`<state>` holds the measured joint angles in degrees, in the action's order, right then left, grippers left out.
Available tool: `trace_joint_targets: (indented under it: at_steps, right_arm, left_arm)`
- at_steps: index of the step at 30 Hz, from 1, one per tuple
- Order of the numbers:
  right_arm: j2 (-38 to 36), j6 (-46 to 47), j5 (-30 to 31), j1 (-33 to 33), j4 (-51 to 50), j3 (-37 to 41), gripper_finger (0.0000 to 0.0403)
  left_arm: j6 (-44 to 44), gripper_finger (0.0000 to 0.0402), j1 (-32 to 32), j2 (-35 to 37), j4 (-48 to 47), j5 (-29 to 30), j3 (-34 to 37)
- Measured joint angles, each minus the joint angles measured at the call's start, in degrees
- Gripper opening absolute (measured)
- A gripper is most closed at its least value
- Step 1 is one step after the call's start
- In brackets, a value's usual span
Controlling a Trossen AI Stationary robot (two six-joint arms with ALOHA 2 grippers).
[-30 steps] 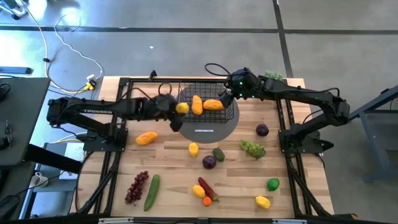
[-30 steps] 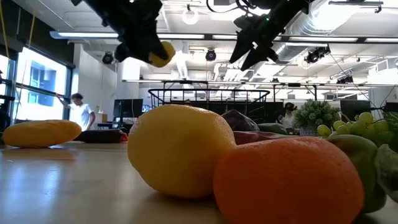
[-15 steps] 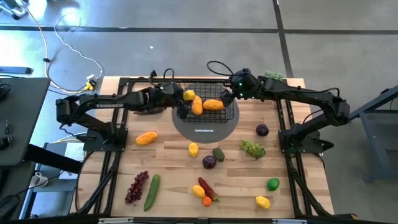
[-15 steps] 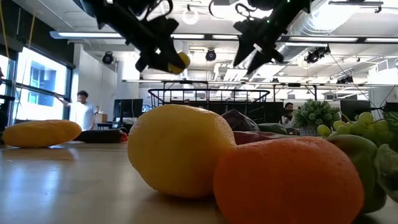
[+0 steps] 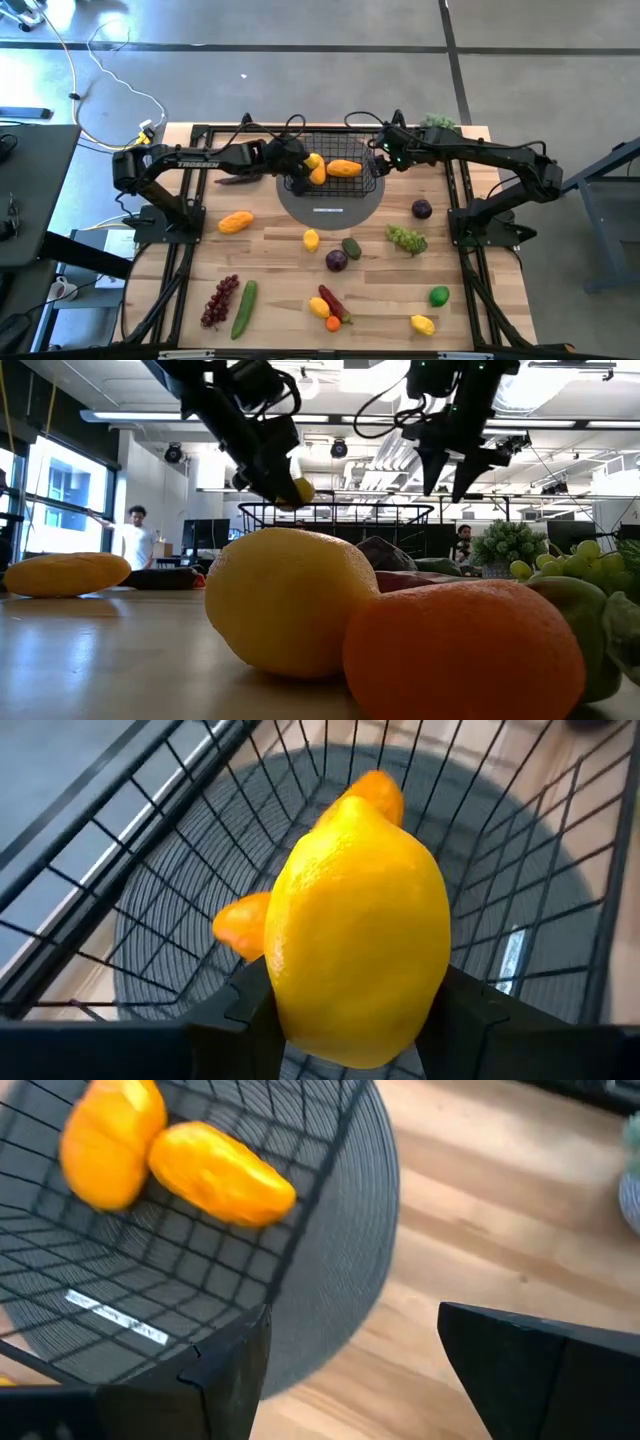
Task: Build produce basket
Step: Put the yellow lemon into the black wire basket, then put the purple plum into the black wire basket
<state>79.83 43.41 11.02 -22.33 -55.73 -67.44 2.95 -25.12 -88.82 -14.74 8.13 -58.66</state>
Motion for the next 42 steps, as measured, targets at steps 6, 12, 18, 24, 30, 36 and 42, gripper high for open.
trace_joint_targets:
  at_steps: [6,12,18,24,30,36,42]
  right_arm:
    - [0.0,1.79,-0.51,1.48,-4.38,0.0,0.0268]
    - [0.02,2.87,-0.54,3.24,-8.43,0.0,0.0268]
    - [0.02,3.16,-1.87,4.52,-12.25,0.0,0.0268]
    - [-0.11,5.13,-2.46,6.57,-16.39,0.0,0.0268]
    - [-2.19,6.59,-0.48,8.74,-18.66,-0.02,0.0268]
    - [-5.37,5.48,0.01,10.04,-21.56,-0.02,0.0268]
    - [-8.79,-0.51,-1.9,10.6,-23.27,1.68,0.0268]
  left_arm:
    - [-1.26,0.0162,0.0,-1.35,-0.97,0.12,-0.78]
    - [-2.13,0.0201,-0.02,-1.4,-2.38,0.03,-0.78]
    - [-1.7,0.0255,0.0,-1.37,-3.73,1.65,-0.78]
    - [-1.7,0.0277,0.0,-1.37,-4.98,2.41,-0.78]
    - [-2.61,0.0273,0.0,-1.29,-10.1,2.48,-4.99]
    - [-3.68,0.0271,0.39,-1.27,-18.59,2.24,-12.16]
    - [-4.45,0.0271,0.44,-1.27,-24.58,-5.67,-18.37]
